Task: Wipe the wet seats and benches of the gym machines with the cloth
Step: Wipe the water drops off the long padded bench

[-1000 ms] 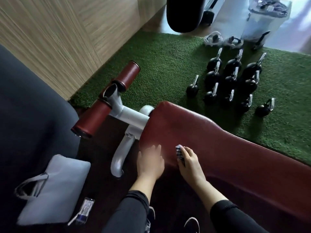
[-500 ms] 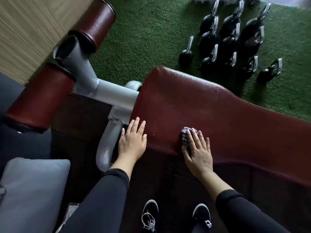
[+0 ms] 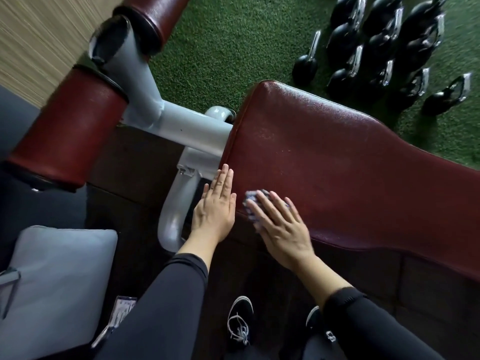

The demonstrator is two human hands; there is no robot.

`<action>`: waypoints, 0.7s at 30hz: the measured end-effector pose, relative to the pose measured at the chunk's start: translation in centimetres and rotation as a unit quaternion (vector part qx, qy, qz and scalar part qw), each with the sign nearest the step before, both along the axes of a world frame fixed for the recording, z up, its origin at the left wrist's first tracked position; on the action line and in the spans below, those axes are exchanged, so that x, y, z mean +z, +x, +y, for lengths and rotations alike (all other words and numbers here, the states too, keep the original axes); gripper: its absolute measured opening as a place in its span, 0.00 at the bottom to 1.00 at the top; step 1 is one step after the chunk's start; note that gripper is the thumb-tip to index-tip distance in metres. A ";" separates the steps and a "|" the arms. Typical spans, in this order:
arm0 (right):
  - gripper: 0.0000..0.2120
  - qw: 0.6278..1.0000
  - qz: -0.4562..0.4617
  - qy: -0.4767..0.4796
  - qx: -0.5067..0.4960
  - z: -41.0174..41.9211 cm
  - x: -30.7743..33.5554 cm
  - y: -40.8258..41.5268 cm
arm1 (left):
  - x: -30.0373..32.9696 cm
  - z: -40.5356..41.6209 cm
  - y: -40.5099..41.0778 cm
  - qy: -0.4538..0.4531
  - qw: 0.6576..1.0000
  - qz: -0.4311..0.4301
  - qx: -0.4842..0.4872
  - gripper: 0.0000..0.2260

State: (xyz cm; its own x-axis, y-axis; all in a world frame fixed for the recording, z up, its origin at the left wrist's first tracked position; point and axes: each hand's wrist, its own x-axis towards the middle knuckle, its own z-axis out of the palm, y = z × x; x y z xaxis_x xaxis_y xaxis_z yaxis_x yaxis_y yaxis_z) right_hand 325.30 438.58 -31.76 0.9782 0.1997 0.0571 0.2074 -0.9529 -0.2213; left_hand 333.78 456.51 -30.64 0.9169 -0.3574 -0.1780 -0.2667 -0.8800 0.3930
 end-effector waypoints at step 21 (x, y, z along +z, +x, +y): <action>0.21 0.995 -0.015 0.094 -0.011 -3.8 -0.2 2.4 | 1.3 -1.5 -0.6 0.056 0.997 0.028 0.034 0.26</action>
State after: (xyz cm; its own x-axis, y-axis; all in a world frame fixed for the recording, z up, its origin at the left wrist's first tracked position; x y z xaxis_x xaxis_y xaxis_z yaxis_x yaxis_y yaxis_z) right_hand 327.70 434.81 -31.95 0.9794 0.1616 0.1207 0.1965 -0.8996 -0.3900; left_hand 333.14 455.02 -29.38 0.9258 -0.2696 -0.2649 -0.1850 -0.9344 0.3045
